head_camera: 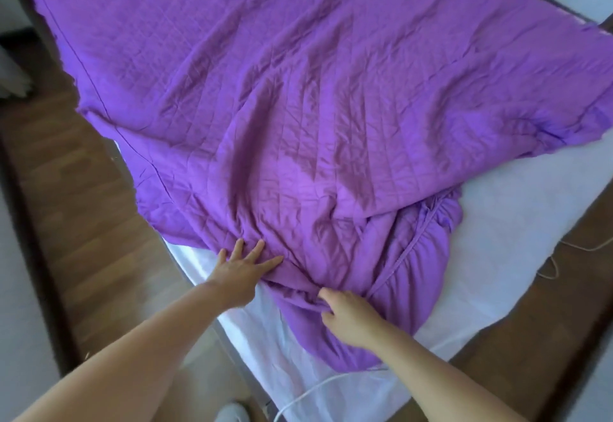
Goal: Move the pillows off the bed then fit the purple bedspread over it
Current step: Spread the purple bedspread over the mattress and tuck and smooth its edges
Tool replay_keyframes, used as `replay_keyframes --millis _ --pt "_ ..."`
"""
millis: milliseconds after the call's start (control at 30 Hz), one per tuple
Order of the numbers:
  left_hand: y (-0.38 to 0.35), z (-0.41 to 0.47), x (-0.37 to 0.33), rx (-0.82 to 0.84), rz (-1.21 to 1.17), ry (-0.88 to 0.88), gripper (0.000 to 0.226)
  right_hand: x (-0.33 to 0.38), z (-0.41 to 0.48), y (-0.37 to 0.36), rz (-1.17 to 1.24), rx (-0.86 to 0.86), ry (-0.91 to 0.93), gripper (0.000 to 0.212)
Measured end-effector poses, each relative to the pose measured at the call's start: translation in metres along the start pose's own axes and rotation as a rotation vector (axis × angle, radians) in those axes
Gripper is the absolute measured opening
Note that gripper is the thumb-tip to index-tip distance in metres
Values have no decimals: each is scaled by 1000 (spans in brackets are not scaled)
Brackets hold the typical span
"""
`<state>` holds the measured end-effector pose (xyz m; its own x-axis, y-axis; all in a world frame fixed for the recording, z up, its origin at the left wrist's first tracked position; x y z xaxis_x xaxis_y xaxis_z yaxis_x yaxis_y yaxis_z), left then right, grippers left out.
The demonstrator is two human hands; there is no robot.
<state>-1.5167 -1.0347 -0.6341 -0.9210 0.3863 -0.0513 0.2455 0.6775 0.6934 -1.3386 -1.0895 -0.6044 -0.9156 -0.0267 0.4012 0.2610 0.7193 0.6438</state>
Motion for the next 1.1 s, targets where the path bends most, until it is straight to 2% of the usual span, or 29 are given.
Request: replay_keyframes --millis 133,267,433,533,600,667,833,1100 --pt "10 1 8 60 -36 -7 77 10 17 40 40 -89 -51 16" --pt "18 -10 13 16 -121 -3 72 38 10 58 -100 -101 -69 24" --pt "43 -34 2 -189 -75 -73 61 70 -9 67 -172 -116 -64 26" --pt "62 -51 -14 -366 -67 -214 54 78 -19 73 -126 -114 -78 21" --pt "72 -61 -25 -523 -29 -296 35 80 -25 75 -136 -88 -77 18" --pt "79 -71 -31 -612 -12 -339 13 77 -31 72 -174 -54 -89 15" --pt "70 -85 -35 -647 -43 -397 20 67 -50 60 -332 8 -110 43" --pt "68 -101 -41 -604 -10 -348 23 57 -64 50 -409 -108 -69 27"
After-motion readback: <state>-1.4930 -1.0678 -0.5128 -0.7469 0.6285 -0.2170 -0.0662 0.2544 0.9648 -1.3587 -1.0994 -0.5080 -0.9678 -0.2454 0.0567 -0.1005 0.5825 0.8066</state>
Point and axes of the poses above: each hand's wrist, its own z-axis towards the middle knuckle, its own y-axis out of the back of the hand, x = y × z, the point moved 7 cm from there along z, towards the middle knuckle, and after that the axes turned 6 degrees about x, right-handed, at the moved point
